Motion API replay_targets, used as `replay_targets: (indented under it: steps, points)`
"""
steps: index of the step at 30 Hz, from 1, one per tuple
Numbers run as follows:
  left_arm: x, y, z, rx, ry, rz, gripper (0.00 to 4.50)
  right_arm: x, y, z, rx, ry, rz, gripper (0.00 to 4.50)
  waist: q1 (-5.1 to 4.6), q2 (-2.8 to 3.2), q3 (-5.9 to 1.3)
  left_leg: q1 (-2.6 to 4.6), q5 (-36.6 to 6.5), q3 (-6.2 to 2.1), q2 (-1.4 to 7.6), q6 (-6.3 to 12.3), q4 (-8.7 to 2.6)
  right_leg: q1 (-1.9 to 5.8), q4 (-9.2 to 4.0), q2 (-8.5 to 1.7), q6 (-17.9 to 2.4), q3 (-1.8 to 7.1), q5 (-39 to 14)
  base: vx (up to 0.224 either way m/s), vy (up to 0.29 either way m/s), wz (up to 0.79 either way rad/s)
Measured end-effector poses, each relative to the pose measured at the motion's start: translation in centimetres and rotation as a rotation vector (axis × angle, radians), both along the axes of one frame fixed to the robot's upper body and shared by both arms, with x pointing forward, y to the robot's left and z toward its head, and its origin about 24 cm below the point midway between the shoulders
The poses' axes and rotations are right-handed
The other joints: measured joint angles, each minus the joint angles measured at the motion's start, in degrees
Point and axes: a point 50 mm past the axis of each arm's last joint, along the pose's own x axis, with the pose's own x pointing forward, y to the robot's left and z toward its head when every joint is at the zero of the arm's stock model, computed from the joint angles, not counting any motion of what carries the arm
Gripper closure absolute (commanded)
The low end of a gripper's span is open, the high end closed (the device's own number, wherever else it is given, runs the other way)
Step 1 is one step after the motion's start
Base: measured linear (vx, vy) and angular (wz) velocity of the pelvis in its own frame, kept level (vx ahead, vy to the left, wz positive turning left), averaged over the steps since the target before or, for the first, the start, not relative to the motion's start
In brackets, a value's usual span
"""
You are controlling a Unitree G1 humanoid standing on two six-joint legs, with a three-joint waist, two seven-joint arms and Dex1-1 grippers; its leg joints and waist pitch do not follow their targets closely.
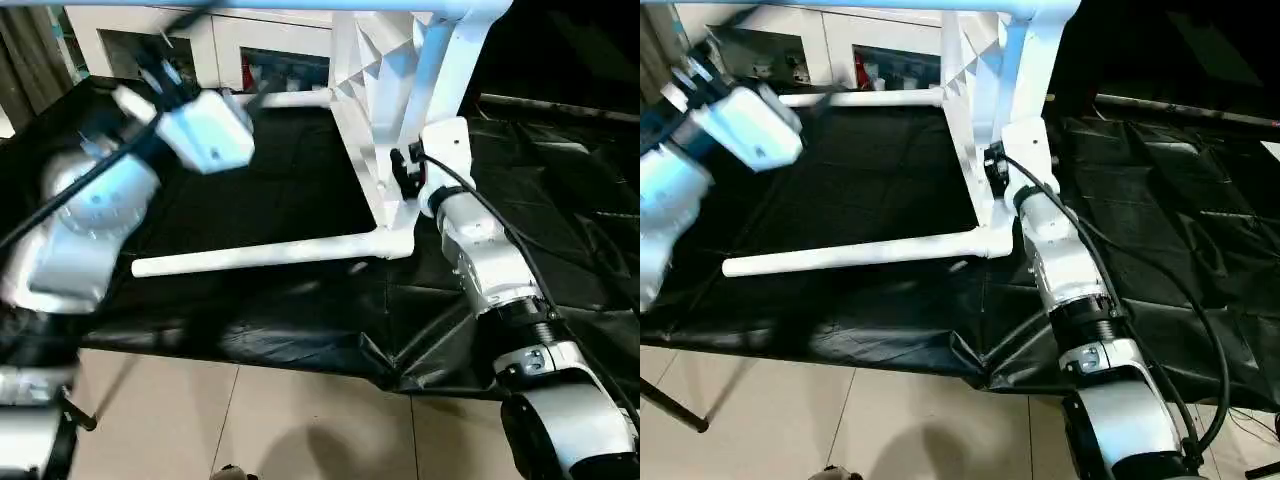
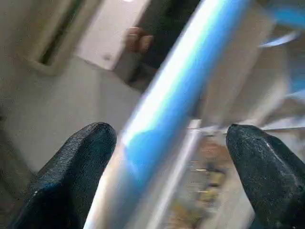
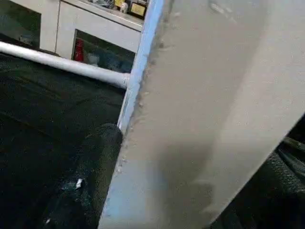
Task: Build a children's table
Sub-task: Flip table
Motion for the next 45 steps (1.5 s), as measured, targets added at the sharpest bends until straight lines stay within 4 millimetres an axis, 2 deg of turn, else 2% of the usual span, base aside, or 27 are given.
replay_targets:
  steps: [5,11,17,24,25,30,32,35,40,45]
  points:
    - [1.2,1.8,0.0,-0.026,0.005,0.157,0.14,-0.2,0.4,0.1,0.012,-0.016,0.035,1.15,-0.01,0.07,0.05,-0.06,0.05,-0.01,0.0,-0.09,0.0,-0.25,0.29,0.0,-0.05,0.04,-0.03,0.0,0.0,0.0]
    - [2.5,4.0,0.1,-0.076,0.012,0.317,0.14,-1.4,1.3,0.9,0.01,-0.117,0.166,1.15,-0.05,0.15,0.09,-0.07,0.11,-0.12,0.04,-0.19,0.0,-0.41,0.52,0.09,-0.17,0.04,-0.03,0.0,0.0,0.0]
    - [3.1,5.0,0.2,-0.139,0.017,0.377,0.14,-1.5,1.3,0.7,0.008,-0.116,0.174,1.15,-0.08,0.26,0.13,-0.06,0.13,-0.15,0.04,-0.21,0.0,-0.41,0.53,0.09,-0.3,0.02,0.07,0.0,0.0,0.0]
    - [3.6,5.4,0.6,-0.136,0.006,0.396,0.14,-1.7,1.2,0.3,0.002,-0.108,0.173,1.15,0.01,0.3,0.15,-0.07,0.13,-0.18,0.03,-0.22,0.01,-0.41,0.51,0.09,-0.31,0.0,0.08,0.0,0.0,0.0]
    - [3.7,5.4,0.6,-0.134,0.009,0.396,0.32,-1.7,1.2,0.3,0.002,-0.109,0.173,1.1,0.1,0.34,0.17,-0.07,0.13,-0.2,0.03,-0.22,0.01,-0.4,0.51,0.1,-0.32,-0.01,0.07,0.0,0.0,0.0]
    - [3.9,5.5,0.8,-0.154,0.016,0.391,0.53,-1.7,1.2,0.3,0.001,-0.109,0.173,1.09,0.14,0.43,0.2,-0.07,0.13,-0.21,0.03,-0.22,0.01,-0.39,0.51,0.09,-0.32,-0.02,0.08,0.0,0.0,0.0]
    - [4.0,5.5,0.9,-0.166,0.023,0.382,0.85,-1.6,1.1,0.2,0.001,-0.106,0.173,1.09,0.15,0.49,0.22,-0.07,0.13,-0.22,0.03,-0.22,0.01,-0.39,0.52,0.09,-0.33,-0.02,0.08,0.0,0.0,0.0]
    - [4.0,5.5,0.9,-0.175,0.025,0.377,1.09,-1.5,1.1,-0.3,0.0,-0.089,0.169,1.09,0.17,0.52,0.23,-0.06,0.13,-0.22,0.03,-0.22,0.01,-0.38,0.52,0.09,-0.34,-0.03,0.09,0.0,0.0,0.0]
    - [3.9,5.5,1.1,-0.186,0.021,0.359,1.45,-0.4,1.4,-1.3,0.035,-0.03,0.153,1.09,0.1,0.63,0.28,-0.06,0.13,-0.22,0.03,-0.22,0.01,-0.41,0.53,0.08,-0.48,-0.02,0.18,0.0,0.0,0.0]
    - [3.9,5.6,1.0,-0.165,0.029,0.357,1.82,0.6,1.7,-0.6,0.057,-0.03,0.142,1.09,0.27,0.68,0.31,-0.08,0.13,-0.22,0.03,-0.22,0.01,-0.41,0.51,0.08,-0.49,-0.04,0.18,0.0,0.0,0.0]
